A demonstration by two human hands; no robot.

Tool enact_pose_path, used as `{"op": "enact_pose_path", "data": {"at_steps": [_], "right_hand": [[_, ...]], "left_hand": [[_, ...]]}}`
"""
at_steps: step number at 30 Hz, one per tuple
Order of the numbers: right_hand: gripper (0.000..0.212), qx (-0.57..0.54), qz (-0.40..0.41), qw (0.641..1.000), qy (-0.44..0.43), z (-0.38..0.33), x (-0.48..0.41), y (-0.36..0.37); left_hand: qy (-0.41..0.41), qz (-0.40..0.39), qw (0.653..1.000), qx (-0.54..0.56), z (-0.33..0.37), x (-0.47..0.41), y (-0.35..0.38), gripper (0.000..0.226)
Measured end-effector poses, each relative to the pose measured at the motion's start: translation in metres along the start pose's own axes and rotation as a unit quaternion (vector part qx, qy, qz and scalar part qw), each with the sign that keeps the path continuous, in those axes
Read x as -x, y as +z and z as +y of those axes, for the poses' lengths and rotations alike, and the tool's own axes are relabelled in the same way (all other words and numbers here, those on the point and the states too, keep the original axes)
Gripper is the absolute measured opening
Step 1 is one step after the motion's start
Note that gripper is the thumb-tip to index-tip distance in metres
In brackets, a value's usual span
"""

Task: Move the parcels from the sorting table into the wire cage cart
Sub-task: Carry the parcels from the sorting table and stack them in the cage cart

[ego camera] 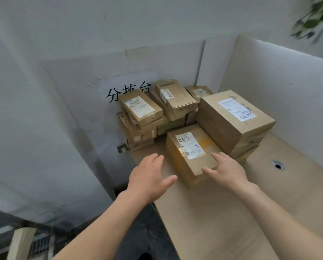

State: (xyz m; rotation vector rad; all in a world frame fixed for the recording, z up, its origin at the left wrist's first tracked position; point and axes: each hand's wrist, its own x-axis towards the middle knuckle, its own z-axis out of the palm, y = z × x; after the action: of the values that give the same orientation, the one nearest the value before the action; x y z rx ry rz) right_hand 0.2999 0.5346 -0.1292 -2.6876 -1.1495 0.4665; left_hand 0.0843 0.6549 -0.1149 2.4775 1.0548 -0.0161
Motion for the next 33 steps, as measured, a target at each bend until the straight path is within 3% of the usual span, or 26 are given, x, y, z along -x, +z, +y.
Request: {"op": "enact_pose_path", "data": {"at_steps": [6, 14, 19, 33], "right_hand": [[0.075, 0.01, -0.023, 0.998, 0.055, 0.003, -0.039, 0.01], [0.063, 0.025, -0.03, 0.994, 0.104, 0.001, -0.067, 0.026], [0.088, 0.024, -0.016, 0.991, 0.134, -0.005, -0.077, 0.026], [0.105, 0.041, -0.018, 0.992, 0.117, -0.012, -0.099, 0.032]], "left_hand": [[0.023, -0.032, 0.999, 0.01, -0.005, -0.049, 0.005, 0.083], [0.046, -0.075, 0.996, 0.015, -0.015, -0.093, 0.019, 0.081], [0.048, -0.086, 0.995, 0.025, -0.022, -0.113, 0.025, 0.081], [0.046, -0.1, 0.993, 0.041, -0.027, -0.14, 0.041, 0.083]]}}
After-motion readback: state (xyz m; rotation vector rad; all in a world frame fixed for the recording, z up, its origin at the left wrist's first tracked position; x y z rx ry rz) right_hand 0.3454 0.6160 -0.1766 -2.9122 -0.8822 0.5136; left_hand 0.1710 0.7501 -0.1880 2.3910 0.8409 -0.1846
